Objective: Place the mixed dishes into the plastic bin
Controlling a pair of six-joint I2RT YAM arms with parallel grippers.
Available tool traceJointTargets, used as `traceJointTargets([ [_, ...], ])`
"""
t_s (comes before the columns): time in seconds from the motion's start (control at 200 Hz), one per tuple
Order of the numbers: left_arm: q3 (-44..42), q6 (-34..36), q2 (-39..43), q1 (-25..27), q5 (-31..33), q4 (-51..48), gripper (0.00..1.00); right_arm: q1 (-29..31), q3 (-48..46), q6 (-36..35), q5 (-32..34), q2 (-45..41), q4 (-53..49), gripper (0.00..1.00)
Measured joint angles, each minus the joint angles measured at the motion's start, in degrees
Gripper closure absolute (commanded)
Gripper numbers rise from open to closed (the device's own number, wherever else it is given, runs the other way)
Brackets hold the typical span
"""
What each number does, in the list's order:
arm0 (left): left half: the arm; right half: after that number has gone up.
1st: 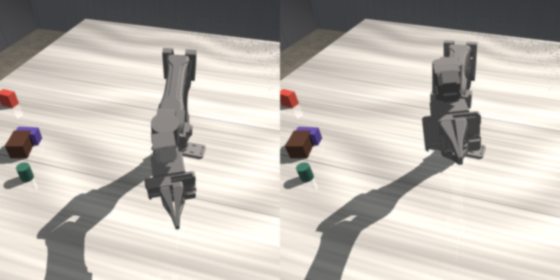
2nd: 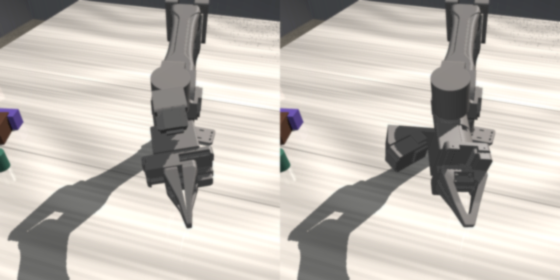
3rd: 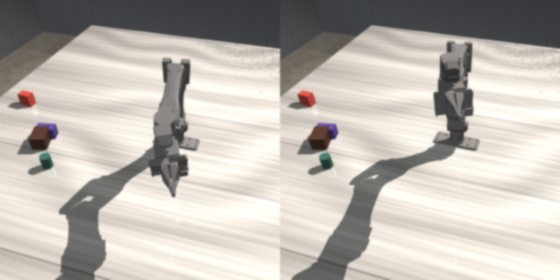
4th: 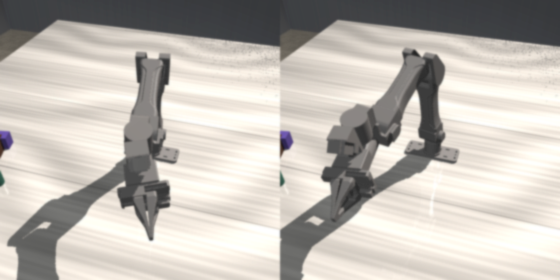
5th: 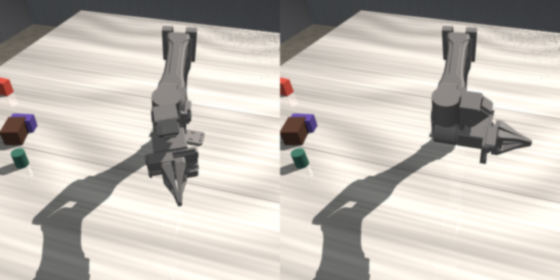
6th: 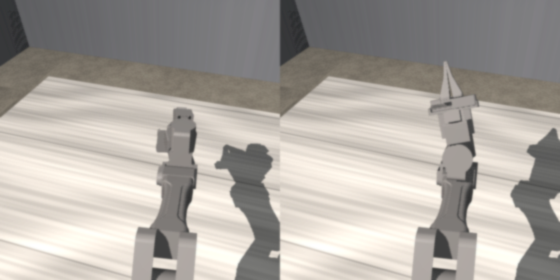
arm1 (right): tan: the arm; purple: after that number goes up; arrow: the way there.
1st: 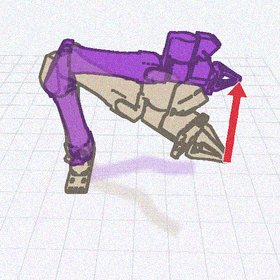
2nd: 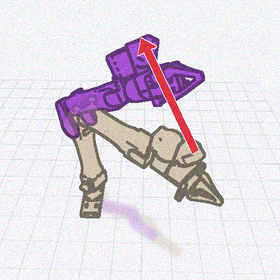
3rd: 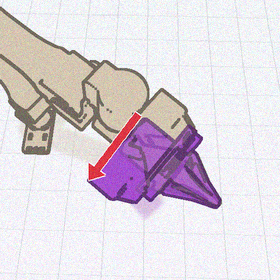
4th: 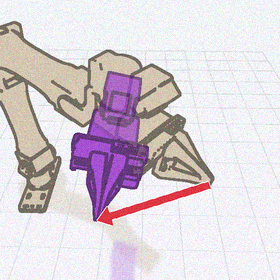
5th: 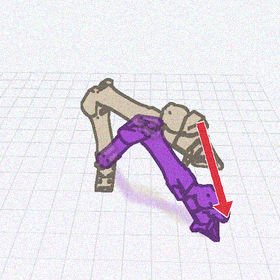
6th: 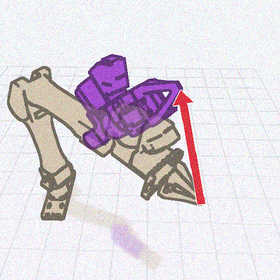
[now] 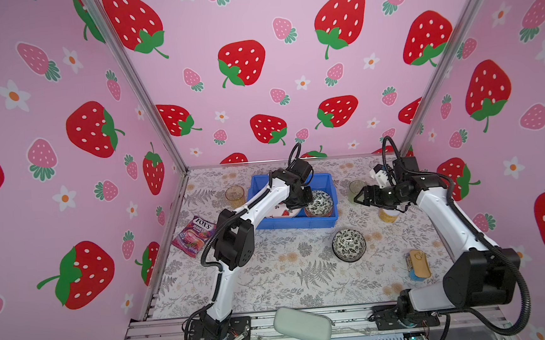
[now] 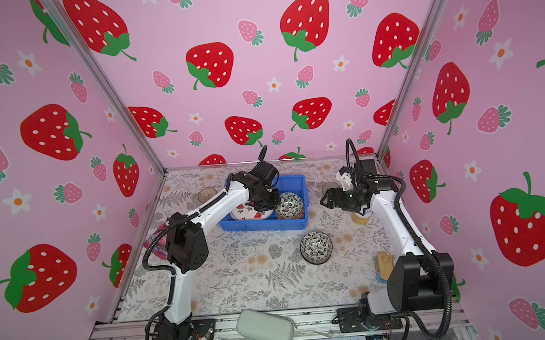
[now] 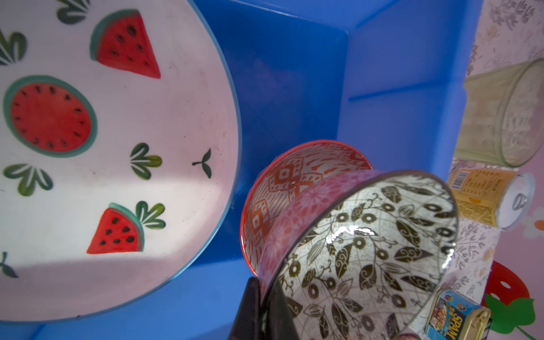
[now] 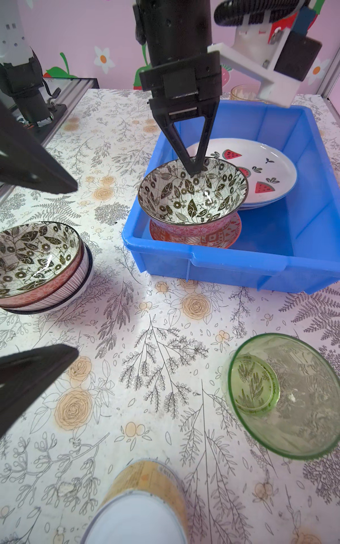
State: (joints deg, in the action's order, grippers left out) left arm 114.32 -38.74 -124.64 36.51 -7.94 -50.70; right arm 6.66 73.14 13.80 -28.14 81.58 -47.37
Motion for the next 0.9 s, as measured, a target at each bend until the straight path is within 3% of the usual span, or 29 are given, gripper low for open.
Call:
traceJointTargets([
  [0.565,0.7,0.0,-2.2,-0.5,-0.8,0.4,1.0,-0.5,0.0,-0.2,0.0,0.4,0.1,0.17],
  [0.9,0.7,-0.1,-2.4,-0.5,-2.2,0.9,0.95,-0.6,0.0,-0.2,0.0,0.6,0.2,0.17],
])
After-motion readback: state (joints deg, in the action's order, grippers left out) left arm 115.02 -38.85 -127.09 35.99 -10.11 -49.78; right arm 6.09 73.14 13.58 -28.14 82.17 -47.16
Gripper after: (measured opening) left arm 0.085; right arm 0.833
